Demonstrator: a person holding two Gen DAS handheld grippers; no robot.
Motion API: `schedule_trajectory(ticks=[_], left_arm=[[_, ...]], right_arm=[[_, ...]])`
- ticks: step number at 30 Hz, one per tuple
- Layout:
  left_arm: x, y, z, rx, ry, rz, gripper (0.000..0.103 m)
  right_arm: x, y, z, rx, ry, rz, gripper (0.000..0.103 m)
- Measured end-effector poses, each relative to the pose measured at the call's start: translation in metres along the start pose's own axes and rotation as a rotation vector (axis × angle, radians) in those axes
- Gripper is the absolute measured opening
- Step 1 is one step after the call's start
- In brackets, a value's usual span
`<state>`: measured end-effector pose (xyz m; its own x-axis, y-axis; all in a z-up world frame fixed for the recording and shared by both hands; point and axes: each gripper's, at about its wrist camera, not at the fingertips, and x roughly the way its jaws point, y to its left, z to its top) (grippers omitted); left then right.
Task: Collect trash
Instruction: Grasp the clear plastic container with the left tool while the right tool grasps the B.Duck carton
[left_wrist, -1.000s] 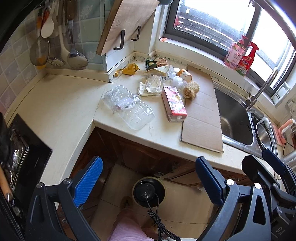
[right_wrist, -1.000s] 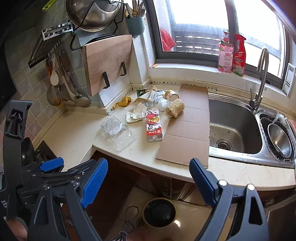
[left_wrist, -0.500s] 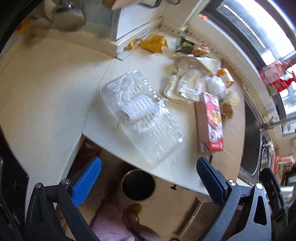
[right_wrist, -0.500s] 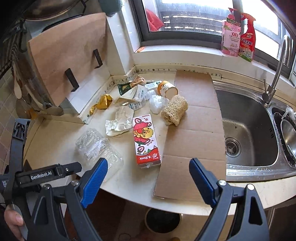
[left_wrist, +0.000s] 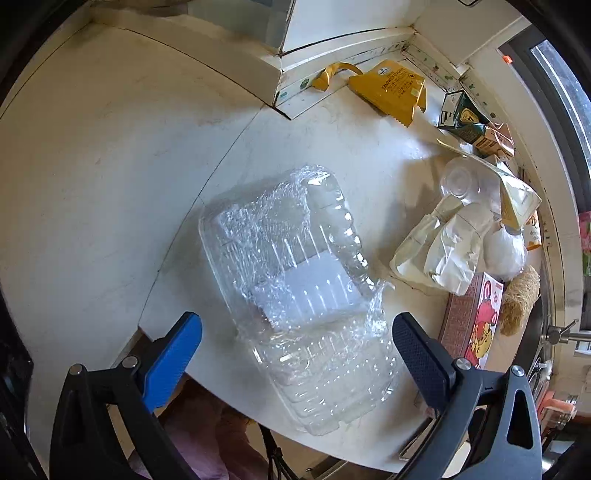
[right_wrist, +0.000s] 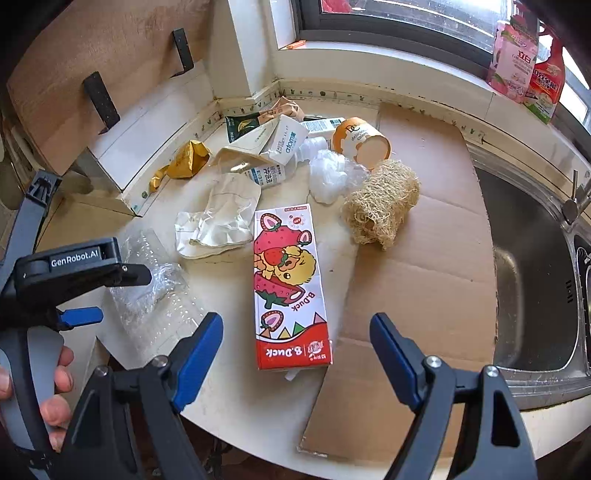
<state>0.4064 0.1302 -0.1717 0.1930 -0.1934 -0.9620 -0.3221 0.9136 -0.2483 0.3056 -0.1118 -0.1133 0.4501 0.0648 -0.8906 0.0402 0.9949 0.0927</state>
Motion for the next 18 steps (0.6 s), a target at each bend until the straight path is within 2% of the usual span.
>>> schedule_trajectory(ticks=[8, 13, 15, 18], left_arm=[[0.014, -0.015, 0.007, -0.002, 0.003, 0.074, 0.102], [0.030, -0.026, 0.006, 0.025, 0.028, 0.112, 0.102], [0.035, -0.029, 0.006, 0.043, 0.029, 0.130, 0.102], [0.035, -0.028, 0.005, 0.049, 0.014, 0.134, 0.102]], right_arm=[[0.021, 0.004, 0.003, -0.024, 0.039, 0.005, 0.073], [0.035, 0.004, 0.002, -0.028, 0.083, -0.002, 0.056], [0.038, 0.002, 0.001, -0.019, 0.093, 0.021, 0.052], [0.038, 0.003, -0.001, -0.023, 0.087, 0.017, 0.052]])
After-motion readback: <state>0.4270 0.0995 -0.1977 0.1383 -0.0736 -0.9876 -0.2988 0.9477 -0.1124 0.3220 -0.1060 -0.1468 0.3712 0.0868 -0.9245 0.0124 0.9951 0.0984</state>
